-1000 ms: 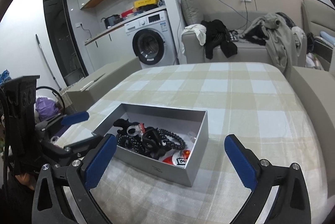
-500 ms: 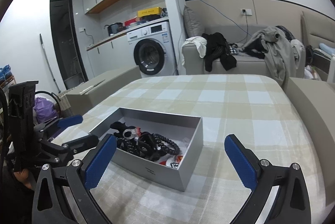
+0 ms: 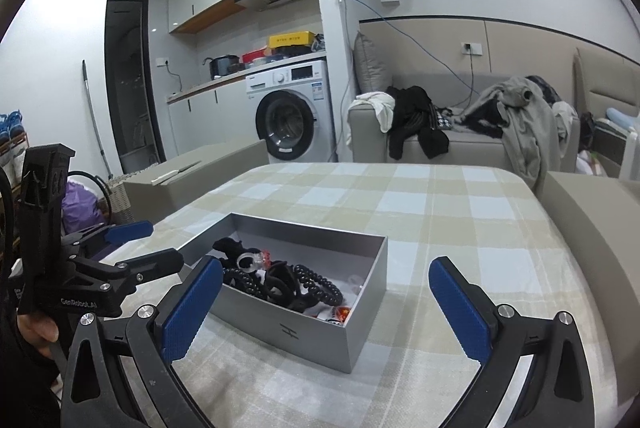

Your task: Organize jewelry

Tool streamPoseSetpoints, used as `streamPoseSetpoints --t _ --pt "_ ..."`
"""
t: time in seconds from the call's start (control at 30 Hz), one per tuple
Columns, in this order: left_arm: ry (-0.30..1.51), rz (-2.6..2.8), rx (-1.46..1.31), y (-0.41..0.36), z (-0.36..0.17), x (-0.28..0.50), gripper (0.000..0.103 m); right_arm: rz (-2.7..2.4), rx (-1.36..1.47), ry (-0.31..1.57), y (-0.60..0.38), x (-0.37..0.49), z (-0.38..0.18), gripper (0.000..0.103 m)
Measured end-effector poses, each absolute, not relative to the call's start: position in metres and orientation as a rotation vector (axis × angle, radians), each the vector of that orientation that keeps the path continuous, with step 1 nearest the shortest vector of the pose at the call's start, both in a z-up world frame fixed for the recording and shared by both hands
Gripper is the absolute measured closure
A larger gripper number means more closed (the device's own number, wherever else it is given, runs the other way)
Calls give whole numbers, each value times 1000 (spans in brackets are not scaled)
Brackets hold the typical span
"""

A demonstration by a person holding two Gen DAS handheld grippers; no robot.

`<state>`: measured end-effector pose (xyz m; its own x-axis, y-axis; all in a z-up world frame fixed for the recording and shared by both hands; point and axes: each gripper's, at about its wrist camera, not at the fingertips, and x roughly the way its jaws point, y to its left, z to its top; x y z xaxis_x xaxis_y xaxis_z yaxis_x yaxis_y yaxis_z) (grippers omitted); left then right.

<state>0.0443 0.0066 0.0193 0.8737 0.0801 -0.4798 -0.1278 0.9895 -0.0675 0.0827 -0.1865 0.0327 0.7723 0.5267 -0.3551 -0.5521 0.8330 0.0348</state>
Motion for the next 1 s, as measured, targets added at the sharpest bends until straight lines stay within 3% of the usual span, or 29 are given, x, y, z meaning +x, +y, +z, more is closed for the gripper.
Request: streamPoseSetpoints --t 1.0 --pt "425 113 -75 2 22 37 1 586 -117 310 -182 72 34 0"
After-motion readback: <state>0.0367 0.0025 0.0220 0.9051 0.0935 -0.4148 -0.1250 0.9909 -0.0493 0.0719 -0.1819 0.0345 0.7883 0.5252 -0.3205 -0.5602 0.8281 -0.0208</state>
